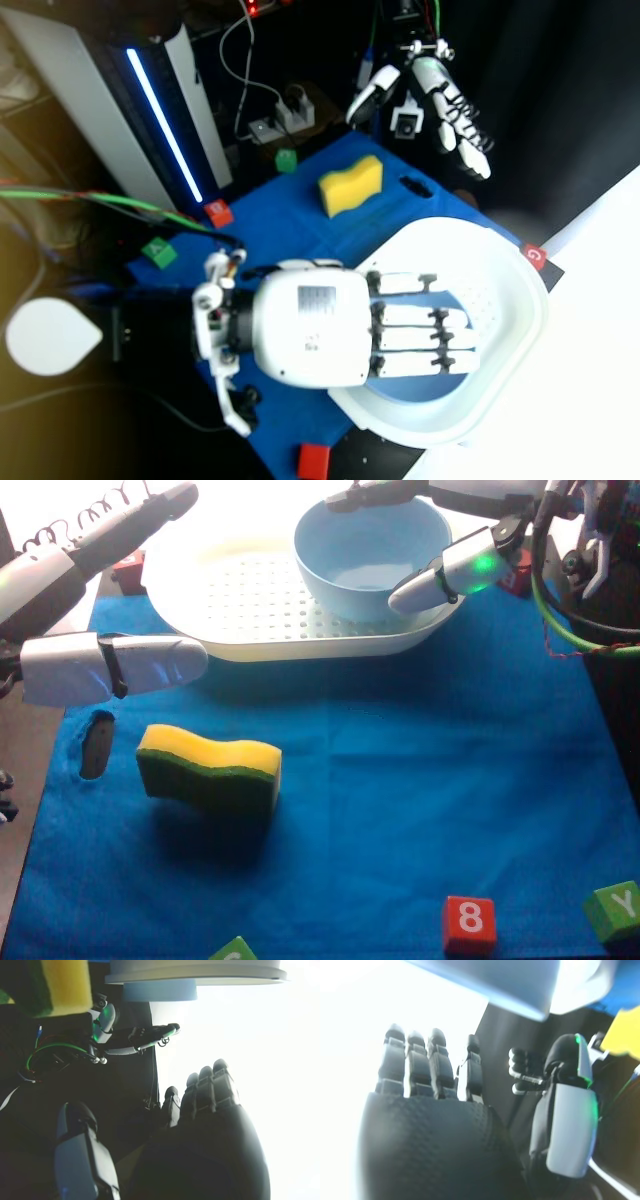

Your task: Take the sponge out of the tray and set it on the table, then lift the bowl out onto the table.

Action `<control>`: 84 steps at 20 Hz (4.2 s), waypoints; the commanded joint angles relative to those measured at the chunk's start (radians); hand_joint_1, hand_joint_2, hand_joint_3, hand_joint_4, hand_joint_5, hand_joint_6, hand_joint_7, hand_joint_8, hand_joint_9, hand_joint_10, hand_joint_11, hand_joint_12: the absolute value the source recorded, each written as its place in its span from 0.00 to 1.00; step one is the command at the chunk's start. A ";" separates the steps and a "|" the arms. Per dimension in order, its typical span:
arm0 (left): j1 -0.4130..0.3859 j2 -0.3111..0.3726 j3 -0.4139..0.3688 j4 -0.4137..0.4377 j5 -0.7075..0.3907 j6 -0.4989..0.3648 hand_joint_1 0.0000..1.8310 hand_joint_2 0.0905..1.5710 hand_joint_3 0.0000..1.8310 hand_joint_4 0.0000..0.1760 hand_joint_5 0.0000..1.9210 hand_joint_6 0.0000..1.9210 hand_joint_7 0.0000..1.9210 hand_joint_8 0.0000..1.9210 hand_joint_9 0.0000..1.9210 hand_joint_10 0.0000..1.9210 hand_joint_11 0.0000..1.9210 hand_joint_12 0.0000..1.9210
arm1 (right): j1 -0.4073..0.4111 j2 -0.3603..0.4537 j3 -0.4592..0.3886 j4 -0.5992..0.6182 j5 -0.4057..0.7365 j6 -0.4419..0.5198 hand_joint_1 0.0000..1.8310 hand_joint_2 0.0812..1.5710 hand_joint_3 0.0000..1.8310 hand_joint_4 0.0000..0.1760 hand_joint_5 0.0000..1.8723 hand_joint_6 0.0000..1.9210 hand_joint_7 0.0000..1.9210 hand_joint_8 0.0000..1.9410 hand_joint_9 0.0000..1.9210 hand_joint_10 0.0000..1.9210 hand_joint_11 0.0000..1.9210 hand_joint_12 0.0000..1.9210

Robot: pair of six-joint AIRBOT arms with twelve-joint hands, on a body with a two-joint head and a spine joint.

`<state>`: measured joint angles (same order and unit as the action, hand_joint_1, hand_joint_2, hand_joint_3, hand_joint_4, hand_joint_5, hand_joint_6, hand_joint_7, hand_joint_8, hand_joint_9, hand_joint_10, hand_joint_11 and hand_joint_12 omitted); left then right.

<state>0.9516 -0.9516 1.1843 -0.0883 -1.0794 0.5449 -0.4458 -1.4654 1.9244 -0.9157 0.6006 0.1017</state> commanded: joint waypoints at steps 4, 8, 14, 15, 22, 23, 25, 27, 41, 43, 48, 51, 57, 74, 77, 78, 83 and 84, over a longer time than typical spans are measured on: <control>-0.008 -0.012 0.006 -0.011 -0.128 -0.024 0.26 0.54 0.00 0.91 0.00 0.00 0.00 0.00 0.00 0.00 0.00 0.00 | 0.018 -0.019 0.008 0.015 0.020 0.004 0.34 0.60 0.00 1.00 0.17 0.00 0.10 0.00 0.05 0.01 0.04 0.03; -0.008 -0.015 0.007 -0.006 -0.129 -0.032 0.27 0.54 0.00 0.96 0.00 0.00 0.00 0.00 0.00 0.00 0.00 0.00 | 0.018 -0.033 0.012 -0.020 -0.013 0.004 0.37 0.59 0.00 1.00 0.17 0.00 0.10 0.00 0.06 0.00 0.03 0.03; -0.008 -0.019 0.010 -0.005 -0.139 -0.043 0.30 0.54 0.00 0.89 0.00 0.00 0.00 0.00 0.00 0.00 0.00 0.00 | 0.018 -0.055 0.022 -0.059 -0.040 0.004 0.38 0.61 0.00 1.00 0.14 0.00 0.08 0.00 0.05 0.00 0.03 0.04; -0.008 -0.021 0.011 -0.003 -0.139 -0.048 0.29 0.54 0.00 0.86 0.00 0.00 0.00 0.00 0.00 0.00 0.00 0.00 | 0.018 -0.061 0.022 -0.076 -0.051 0.004 0.42 0.60 0.00 0.97 0.15 0.00 0.09 0.00 0.06 0.00 0.01 0.10; -0.008 -0.026 0.015 0.003 -0.138 -0.057 0.37 0.52 0.00 1.00 0.00 0.00 0.00 0.00 0.00 0.00 0.00 0.00 | 0.018 -0.088 0.030 -0.161 -0.127 0.004 0.47 0.61 0.00 0.76 0.20 0.00 0.12 0.00 0.08 0.00 0.00 0.15; -0.008 -0.028 0.015 0.003 -0.141 -0.058 0.37 0.53 0.00 1.00 0.00 0.00 0.00 0.00 0.00 0.00 0.00 0.00 | 0.018 -0.096 0.035 -0.176 -0.139 0.004 0.49 0.60 0.00 0.72 0.22 0.00 0.13 0.00 0.09 0.00 0.00 0.19; -0.008 -0.035 0.020 0.003 -0.142 -0.064 0.37 0.53 0.00 1.00 0.00 0.00 0.00 0.00 0.00 0.00 0.00 0.00 | 0.018 -0.108 0.039 -0.208 -0.155 0.004 0.50 0.60 0.00 0.82 0.21 0.00 0.12 0.00 0.10 0.00 0.00 0.21; -0.008 -0.041 0.026 0.004 -0.141 -0.072 0.37 0.52 0.00 1.00 0.00 0.00 0.00 0.00 0.00 0.00 0.00 0.00 | 0.018 -0.120 0.039 -0.246 -0.174 0.004 0.52 0.60 0.00 0.82 0.21 0.00 0.13 0.00 0.11 0.00 0.00 0.25; -0.008 -0.050 0.036 0.004 -0.149 -0.083 0.37 0.54 0.00 1.00 0.00 0.00 0.00 0.00 0.00 0.00 0.00 0.00 | 0.033 -0.141 0.047 -0.328 -0.212 0.005 0.64 0.66 0.00 0.00 0.60 0.38 0.66 0.56 0.73 0.94 0.75 1.00; -0.008 -0.051 0.036 0.004 -0.149 -0.084 0.38 0.54 0.00 0.99 0.00 0.00 0.00 0.00 0.00 0.00 0.00 0.00 | 0.033 -0.141 0.047 -0.328 -0.212 0.005 0.64 0.66 0.00 0.00 0.59 0.39 0.64 0.64 0.69 0.91 0.71 1.00; -0.008 -0.053 0.036 0.004 -0.153 -0.088 0.40 0.55 0.00 0.77 0.00 0.00 0.00 0.00 0.00 0.00 0.00 0.00 | 0.033 -0.145 0.048 -0.333 -0.212 0.005 0.69 0.71 0.00 0.00 0.49 0.52 0.50 0.58 0.57 0.82 0.58 0.97; -0.008 -0.054 0.036 0.004 -0.154 -0.089 0.35 0.55 0.00 0.66 0.00 0.00 0.00 0.00 0.00 0.00 0.00 0.00 | 0.033 -0.145 0.048 -0.348 -0.212 0.005 0.69 0.70 0.00 0.00 0.50 0.43 0.54 0.60 0.49 0.70 0.47 0.87; -0.008 -0.054 0.035 0.004 -0.154 -0.091 0.35 0.54 0.00 0.85 0.00 0.00 0.00 0.00 0.00 0.00 0.00 0.00 | 0.034 -0.145 0.045 -0.392 -0.212 0.015 0.85 0.69 0.00 0.00 0.46 1.00 0.66 1.00 0.77 1.00 0.82 1.00; 0.006 -0.057 0.026 -0.007 -0.171 -0.098 0.37 0.52 0.00 0.99 0.00 0.00 0.00 0.00 0.00 0.00 0.00 0.00 | 0.117 0.039 -0.167 -0.305 0.043 0.057 0.82 0.72 0.01 0.00 0.62 1.00 0.77 1.00 0.83 1.00 0.85 1.00; 0.016 -0.053 0.021 -0.018 -0.182 -0.098 0.37 0.53 0.00 1.00 0.00 0.00 0.00 0.00 0.00 0.00 0.00 0.00 | 0.117 0.100 -0.230 -0.239 0.188 0.048 0.71 0.79 0.10 0.00 0.67 1.00 0.82 1.00 0.88 1.00 0.88 1.00; 0.018 -0.051 0.019 -0.019 -0.184 -0.098 0.37 0.53 0.00 1.00 0.00 0.00 0.00 0.00 0.00 0.00 0.00 0.00 | 0.117 0.122 -0.257 -0.232 0.217 0.048 0.70 0.71 0.24 0.00 0.67 1.00 0.82 1.00 0.87 1.00 0.87 1.00; 0.020 -0.015 0.008 -0.016 -0.187 -0.096 0.36 0.53 0.00 0.97 0.00 0.00 0.00 0.00 0.00 0.00 0.00 0.00 | 0.112 0.255 -0.419 -0.268 0.311 0.046 0.71 0.71 0.21 0.55 0.52 1.00 0.76 1.00 0.86 1.00 0.90 1.00; 0.020 -0.005 0.005 -0.016 -0.191 -0.094 0.38 0.53 0.00 0.92 0.00 0.00 0.00 0.00 0.00 0.00 0.00 0.00 | 0.109 0.274 -0.450 -0.287 0.319 0.046 0.79 0.72 0.12 0.62 0.57 1.00 0.77 1.00 0.87 1.00 0.94 1.00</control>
<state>0.9787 -0.9543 1.1885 -0.0860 -1.1378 0.4564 -0.3470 -1.1816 1.4605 -1.2964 0.8673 0.1490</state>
